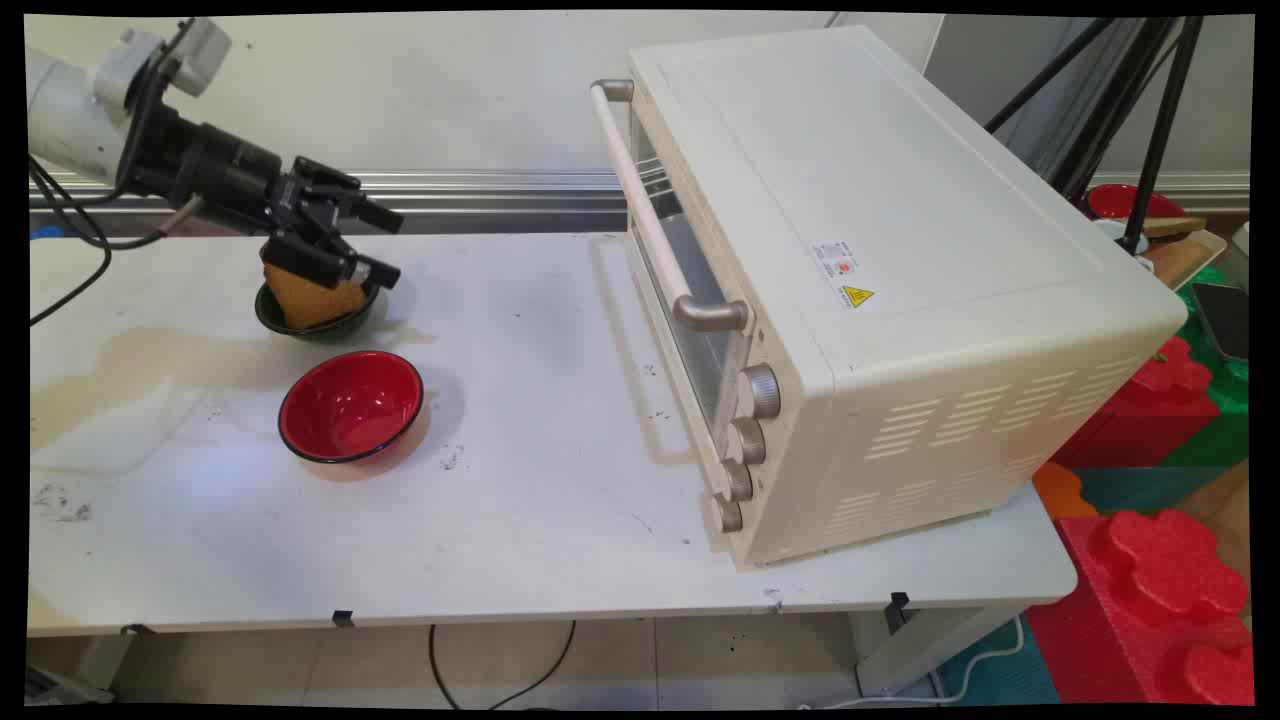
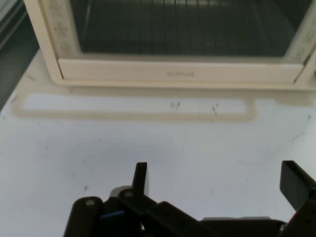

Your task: Open the oven

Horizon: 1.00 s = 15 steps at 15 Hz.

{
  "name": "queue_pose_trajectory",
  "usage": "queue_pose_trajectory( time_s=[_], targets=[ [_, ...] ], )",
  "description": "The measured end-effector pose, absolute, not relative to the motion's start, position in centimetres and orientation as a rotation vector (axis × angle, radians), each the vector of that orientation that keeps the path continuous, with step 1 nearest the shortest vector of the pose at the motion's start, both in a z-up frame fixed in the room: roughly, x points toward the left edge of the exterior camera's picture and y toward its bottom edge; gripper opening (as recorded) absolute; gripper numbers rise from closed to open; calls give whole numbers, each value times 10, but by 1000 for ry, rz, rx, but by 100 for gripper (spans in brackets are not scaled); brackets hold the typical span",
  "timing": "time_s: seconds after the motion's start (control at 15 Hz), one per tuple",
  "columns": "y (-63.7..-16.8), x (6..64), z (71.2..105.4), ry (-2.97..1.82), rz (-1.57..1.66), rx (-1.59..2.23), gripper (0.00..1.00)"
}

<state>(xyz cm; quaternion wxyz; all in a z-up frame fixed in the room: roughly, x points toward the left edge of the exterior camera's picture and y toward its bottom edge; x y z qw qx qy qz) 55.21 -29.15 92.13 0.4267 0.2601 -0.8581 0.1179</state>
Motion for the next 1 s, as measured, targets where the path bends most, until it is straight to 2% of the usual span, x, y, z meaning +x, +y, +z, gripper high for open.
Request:
queue_pose_trajectory(
  time_s=[0.6,1.0],
  targets=[
    [-320,526,956,-1987,336,613,100],
    [-346,492,966,-1920,349,563,100]
  ],
)
